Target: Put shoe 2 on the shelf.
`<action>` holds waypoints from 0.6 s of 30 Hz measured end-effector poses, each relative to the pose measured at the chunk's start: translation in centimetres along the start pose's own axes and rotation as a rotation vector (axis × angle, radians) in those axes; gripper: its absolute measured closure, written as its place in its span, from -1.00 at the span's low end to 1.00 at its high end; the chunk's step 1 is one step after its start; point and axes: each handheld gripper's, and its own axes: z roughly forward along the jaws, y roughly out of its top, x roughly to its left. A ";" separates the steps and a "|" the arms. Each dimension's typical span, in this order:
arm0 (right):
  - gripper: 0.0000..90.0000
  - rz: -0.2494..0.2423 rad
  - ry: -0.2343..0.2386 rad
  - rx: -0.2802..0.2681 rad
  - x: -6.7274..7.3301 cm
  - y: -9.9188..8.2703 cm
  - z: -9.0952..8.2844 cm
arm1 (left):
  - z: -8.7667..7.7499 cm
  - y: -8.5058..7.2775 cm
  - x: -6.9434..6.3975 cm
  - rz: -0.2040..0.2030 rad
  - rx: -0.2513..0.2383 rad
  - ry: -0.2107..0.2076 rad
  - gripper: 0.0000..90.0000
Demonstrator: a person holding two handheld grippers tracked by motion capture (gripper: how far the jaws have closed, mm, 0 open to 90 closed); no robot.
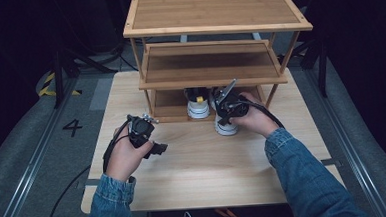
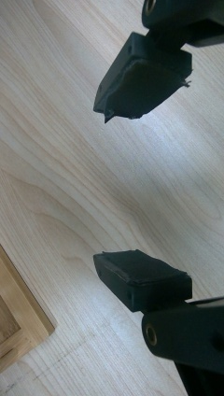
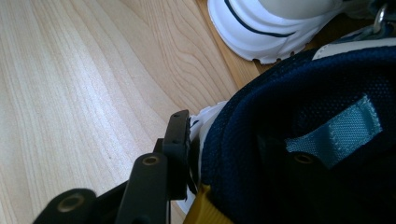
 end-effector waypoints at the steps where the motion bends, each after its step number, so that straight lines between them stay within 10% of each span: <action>1: 0.45 0.000 0.001 -0.002 0.0 0.0 0.0 | 0.0 0.0 0.0 0.002 0.004 0.000 -0.47; 18: 0.14 -0.053 -0.140 -0.096 0.3 0.1 -1.7 | 0.3 0.3 -0.2 0.013 0.014 -0.006 -0.47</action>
